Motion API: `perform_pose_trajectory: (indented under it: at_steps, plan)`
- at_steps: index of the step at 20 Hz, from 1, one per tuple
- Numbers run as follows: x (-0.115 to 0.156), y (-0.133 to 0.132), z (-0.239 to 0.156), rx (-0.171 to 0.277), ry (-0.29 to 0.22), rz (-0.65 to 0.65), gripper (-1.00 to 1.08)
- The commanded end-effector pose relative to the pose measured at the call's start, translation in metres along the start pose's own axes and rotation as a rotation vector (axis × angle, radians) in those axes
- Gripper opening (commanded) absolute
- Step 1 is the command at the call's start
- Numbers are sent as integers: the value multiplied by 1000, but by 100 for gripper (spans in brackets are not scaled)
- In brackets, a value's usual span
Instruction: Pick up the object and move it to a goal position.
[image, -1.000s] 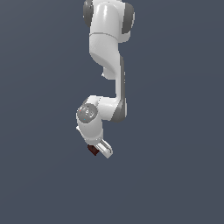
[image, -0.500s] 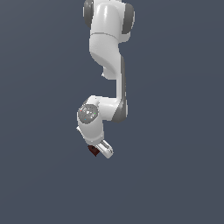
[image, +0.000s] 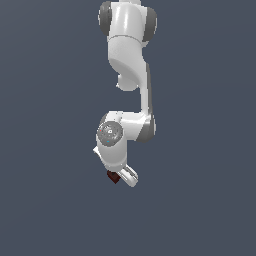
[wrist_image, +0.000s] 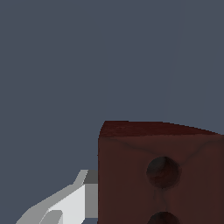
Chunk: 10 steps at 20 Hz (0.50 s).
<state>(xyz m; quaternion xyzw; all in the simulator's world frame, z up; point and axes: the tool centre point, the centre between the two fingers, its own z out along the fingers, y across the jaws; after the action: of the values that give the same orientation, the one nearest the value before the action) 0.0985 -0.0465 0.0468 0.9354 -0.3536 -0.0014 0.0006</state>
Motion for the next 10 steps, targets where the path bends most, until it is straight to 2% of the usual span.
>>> perform_pose_trajectory:
  at_steps: [1,10]
  plan:
    - [0,-16,-8,2,2,0,-100]
    - [1,-57,-28,2,2,0,-100]
